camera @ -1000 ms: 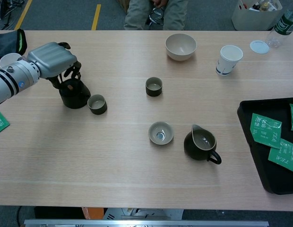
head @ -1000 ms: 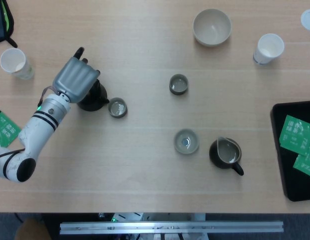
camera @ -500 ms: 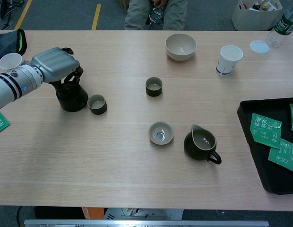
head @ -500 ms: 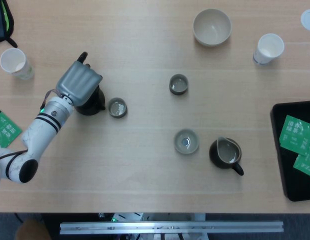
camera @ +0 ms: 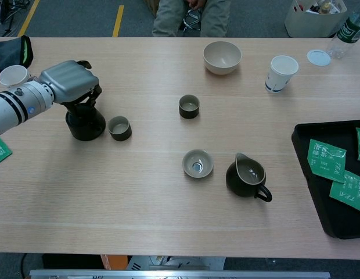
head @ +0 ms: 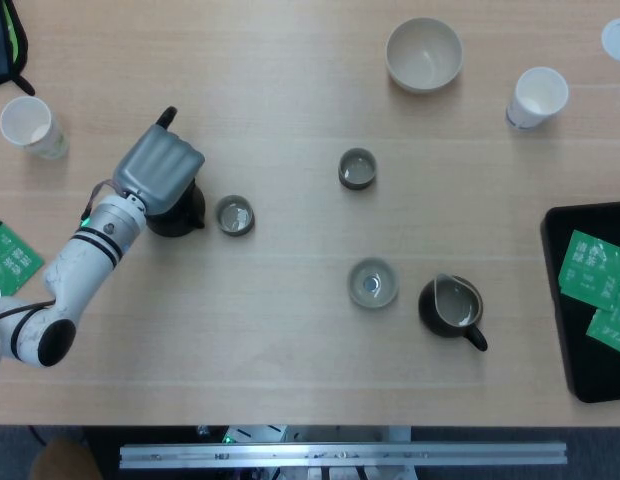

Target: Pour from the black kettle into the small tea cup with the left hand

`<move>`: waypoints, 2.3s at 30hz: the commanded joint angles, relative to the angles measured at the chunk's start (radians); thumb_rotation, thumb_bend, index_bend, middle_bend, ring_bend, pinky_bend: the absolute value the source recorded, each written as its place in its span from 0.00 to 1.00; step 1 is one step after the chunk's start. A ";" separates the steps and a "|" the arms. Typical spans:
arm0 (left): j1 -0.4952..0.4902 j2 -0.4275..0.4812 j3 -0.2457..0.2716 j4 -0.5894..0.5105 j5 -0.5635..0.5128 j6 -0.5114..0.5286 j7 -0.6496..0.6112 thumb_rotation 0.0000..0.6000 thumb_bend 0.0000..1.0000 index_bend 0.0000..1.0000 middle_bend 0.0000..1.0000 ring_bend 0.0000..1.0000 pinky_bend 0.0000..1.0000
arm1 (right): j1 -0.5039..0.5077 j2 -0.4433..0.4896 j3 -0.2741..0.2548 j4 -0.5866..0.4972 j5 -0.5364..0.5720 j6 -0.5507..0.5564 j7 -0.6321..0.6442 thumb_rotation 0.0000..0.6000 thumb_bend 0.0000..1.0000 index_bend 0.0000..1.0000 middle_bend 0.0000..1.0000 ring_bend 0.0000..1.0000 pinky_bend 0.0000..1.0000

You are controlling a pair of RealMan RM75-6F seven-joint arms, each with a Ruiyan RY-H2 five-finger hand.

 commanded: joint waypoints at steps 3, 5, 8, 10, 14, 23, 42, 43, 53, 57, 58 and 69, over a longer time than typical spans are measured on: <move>0.000 0.013 0.007 -0.010 0.002 0.003 0.008 1.00 0.22 0.64 0.73 0.51 0.11 | 0.001 -0.001 0.000 -0.001 0.000 -0.002 -0.001 1.00 0.14 0.33 0.33 0.22 0.24; 0.001 0.021 0.010 -0.017 0.002 0.005 0.014 1.00 0.22 0.65 0.73 0.51 0.11 | 0.002 0.000 0.000 -0.002 -0.002 -0.004 -0.003 1.00 0.14 0.33 0.33 0.22 0.24; 0.002 0.033 0.016 -0.027 -0.005 0.005 0.025 1.00 0.22 0.66 0.73 0.51 0.11 | 0.005 0.000 0.001 -0.005 -0.004 -0.005 -0.007 1.00 0.14 0.33 0.33 0.22 0.24; 0.002 0.039 0.020 -0.032 -0.013 0.002 0.033 1.00 0.22 0.67 0.72 0.51 0.11 | 0.006 0.001 0.002 -0.007 -0.004 -0.007 -0.009 1.00 0.14 0.33 0.33 0.22 0.24; 0.000 0.052 0.026 -0.045 -0.037 -0.001 0.054 1.00 0.22 0.69 0.72 0.51 0.11 | 0.007 0.004 0.003 -0.013 -0.005 -0.007 -0.012 1.00 0.14 0.33 0.33 0.22 0.24; -0.002 0.070 0.039 -0.068 -0.067 -0.001 0.080 1.00 0.22 0.72 0.76 0.54 0.11 | 0.006 0.007 0.004 -0.022 -0.004 -0.006 -0.020 1.00 0.14 0.33 0.33 0.22 0.24; -0.018 0.096 0.069 -0.096 -0.127 0.007 0.154 1.00 0.22 0.77 0.81 0.58 0.11 | 0.009 0.010 0.006 -0.028 -0.004 -0.010 -0.024 1.00 0.14 0.33 0.33 0.22 0.24; -0.019 0.097 0.070 -0.099 -0.133 0.007 0.157 1.00 0.22 0.77 0.81 0.58 0.11 | 0.009 0.010 0.005 -0.028 -0.004 -0.010 -0.024 1.00 0.14 0.33 0.33 0.22 0.24; -0.023 0.101 0.079 -0.094 -0.115 0.036 0.178 0.87 0.22 0.76 0.79 0.57 0.11 | 0.010 0.011 0.006 -0.029 -0.002 -0.012 -0.026 1.00 0.14 0.33 0.33 0.22 0.24; -0.023 0.101 0.083 -0.098 -0.121 0.041 0.193 0.86 0.22 0.74 0.78 0.56 0.11 | 0.010 0.011 0.006 -0.029 -0.001 -0.013 -0.026 1.00 0.14 0.33 0.33 0.22 0.24; -0.023 0.101 0.083 -0.100 -0.125 0.042 0.195 0.87 0.22 0.73 0.78 0.56 0.11 | 0.011 0.010 0.006 -0.029 -0.001 -0.015 -0.026 1.00 0.14 0.33 0.33 0.22 0.24; -0.028 0.100 0.080 -0.113 -0.120 0.048 0.196 0.22 0.15 0.72 0.78 0.55 0.11 | 0.012 0.007 0.008 -0.021 0.003 -0.018 -0.020 1.00 0.14 0.33 0.33 0.22 0.24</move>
